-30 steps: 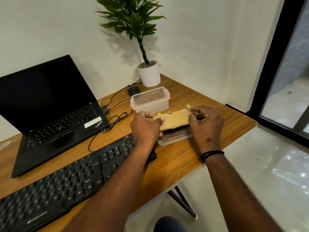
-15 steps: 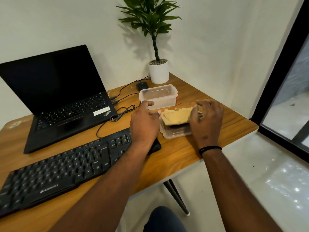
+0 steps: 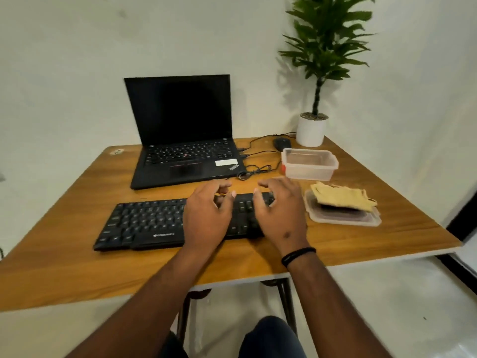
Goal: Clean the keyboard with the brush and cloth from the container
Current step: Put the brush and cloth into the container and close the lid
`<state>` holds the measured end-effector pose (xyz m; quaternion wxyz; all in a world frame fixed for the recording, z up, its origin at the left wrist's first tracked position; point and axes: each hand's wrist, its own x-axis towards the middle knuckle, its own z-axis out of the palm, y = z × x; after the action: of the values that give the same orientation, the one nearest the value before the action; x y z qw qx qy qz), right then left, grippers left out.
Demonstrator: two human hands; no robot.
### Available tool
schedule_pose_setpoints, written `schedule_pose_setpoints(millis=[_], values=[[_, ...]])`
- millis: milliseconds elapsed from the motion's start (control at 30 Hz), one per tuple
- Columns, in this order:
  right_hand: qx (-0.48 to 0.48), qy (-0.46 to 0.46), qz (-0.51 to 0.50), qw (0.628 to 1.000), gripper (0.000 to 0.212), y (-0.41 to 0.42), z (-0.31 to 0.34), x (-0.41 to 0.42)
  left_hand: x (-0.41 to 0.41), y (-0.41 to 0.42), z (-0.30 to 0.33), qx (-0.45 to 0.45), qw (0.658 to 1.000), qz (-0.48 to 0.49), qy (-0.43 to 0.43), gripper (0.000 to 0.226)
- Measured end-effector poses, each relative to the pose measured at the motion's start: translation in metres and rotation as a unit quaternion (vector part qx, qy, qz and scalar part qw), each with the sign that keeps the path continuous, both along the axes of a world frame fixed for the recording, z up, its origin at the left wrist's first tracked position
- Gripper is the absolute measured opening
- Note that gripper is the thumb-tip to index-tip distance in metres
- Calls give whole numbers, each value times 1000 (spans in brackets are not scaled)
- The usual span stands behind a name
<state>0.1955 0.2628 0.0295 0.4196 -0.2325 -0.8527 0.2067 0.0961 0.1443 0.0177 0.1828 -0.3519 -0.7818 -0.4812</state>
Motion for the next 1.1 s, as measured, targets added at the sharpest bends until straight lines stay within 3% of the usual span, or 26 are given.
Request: schedule_pose_setpoints(millis=[267, 533, 700, 1100], values=[[66, -91, 88, 990, 30, -72, -13, -31, -31, -103, -24, -91, 994, 31, 52, 22], [123, -230, 103, 960, 36, -87, -26, -14, -41, -140, -33, -91, 995, -13, -25, 32], [147, -208, 74, 964, 25, -85, -33, -19, -44, -137, -37, -109, 993, 15, -34, 31], [157, -205, 85, 962, 26, -63, -33, -70, -74, -122, -31, -118, 992, 40, -34, 28]])
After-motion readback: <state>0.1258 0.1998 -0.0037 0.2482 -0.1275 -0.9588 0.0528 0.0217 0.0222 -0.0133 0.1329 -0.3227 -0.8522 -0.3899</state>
